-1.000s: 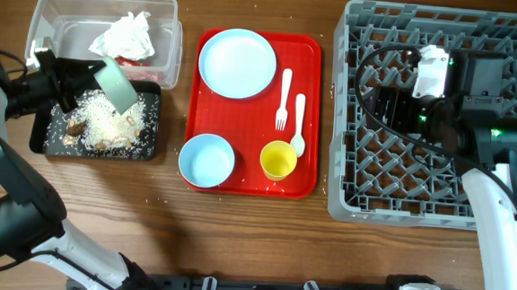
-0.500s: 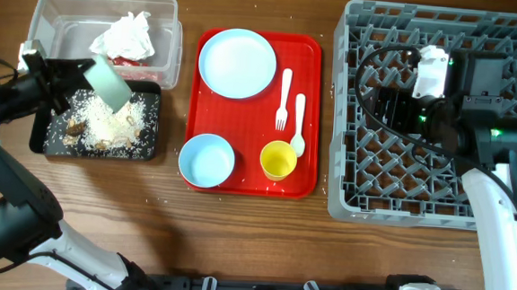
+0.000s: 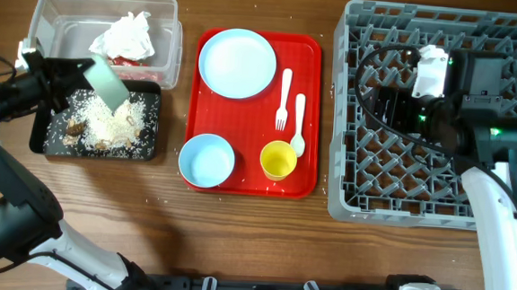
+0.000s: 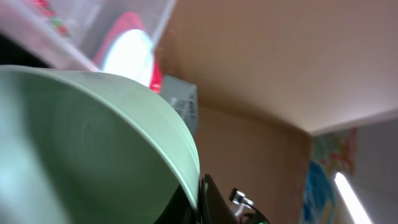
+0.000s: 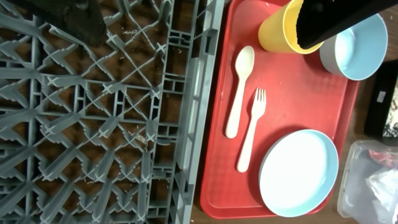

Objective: Sort waste into correct bins and load items into the dishwasher rack
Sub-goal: 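Return the emptied green bowl to the red tray with the left gripper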

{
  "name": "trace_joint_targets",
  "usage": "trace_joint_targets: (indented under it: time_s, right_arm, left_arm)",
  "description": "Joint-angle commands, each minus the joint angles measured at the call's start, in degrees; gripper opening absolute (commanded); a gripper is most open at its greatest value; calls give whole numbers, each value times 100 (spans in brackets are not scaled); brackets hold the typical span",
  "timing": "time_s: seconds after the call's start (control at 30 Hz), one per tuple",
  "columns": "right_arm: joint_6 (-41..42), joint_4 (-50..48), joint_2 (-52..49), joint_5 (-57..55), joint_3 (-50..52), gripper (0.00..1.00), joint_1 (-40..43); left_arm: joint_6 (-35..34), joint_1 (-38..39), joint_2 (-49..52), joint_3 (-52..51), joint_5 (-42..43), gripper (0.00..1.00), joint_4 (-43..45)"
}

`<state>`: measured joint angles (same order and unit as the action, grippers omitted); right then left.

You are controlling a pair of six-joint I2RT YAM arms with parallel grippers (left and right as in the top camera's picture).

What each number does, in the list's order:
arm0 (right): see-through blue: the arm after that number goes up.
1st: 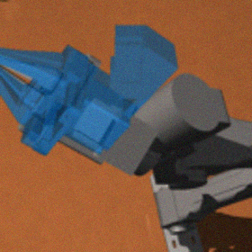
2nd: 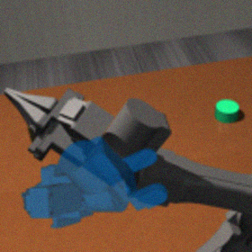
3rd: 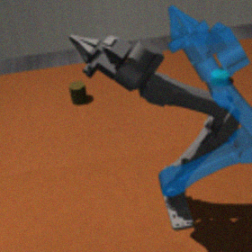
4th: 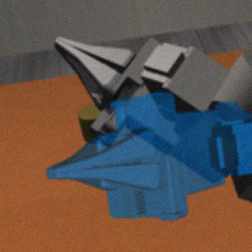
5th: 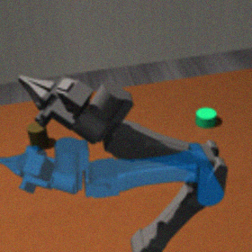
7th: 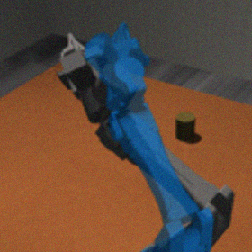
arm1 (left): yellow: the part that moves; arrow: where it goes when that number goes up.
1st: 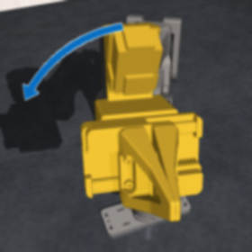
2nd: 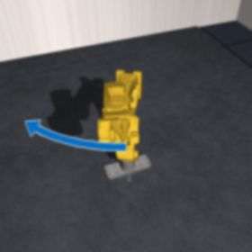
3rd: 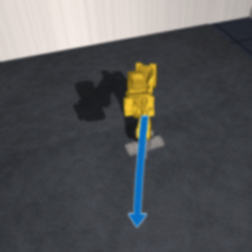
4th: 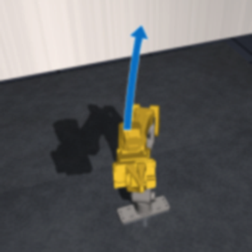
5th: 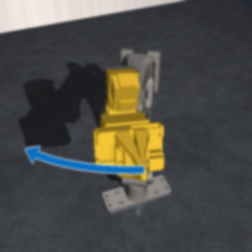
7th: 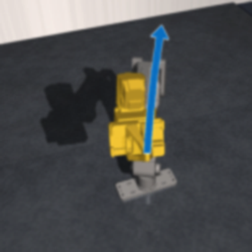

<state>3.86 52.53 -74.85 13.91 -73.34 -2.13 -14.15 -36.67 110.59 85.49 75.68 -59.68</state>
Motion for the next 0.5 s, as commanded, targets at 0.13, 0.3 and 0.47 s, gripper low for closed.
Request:
trace_joint_targets:
  time_s: [0.13, 0.3, 0.47]
  right_arm:
    - [66, 24, -133, -57, -101, 100, 22]
    - [70, 9, -133, -55, -101, 100, 22]
    - [83, -15, -136, -52, -101, 100, 22]
  left_arm:
    - [490, 509, -625, 48, -831, 4, 42]
    - [474, 1281, -1364, 98, -2280, 4, 101]
    - [472, 2946, -1637, 98, -4214, 4, 345]
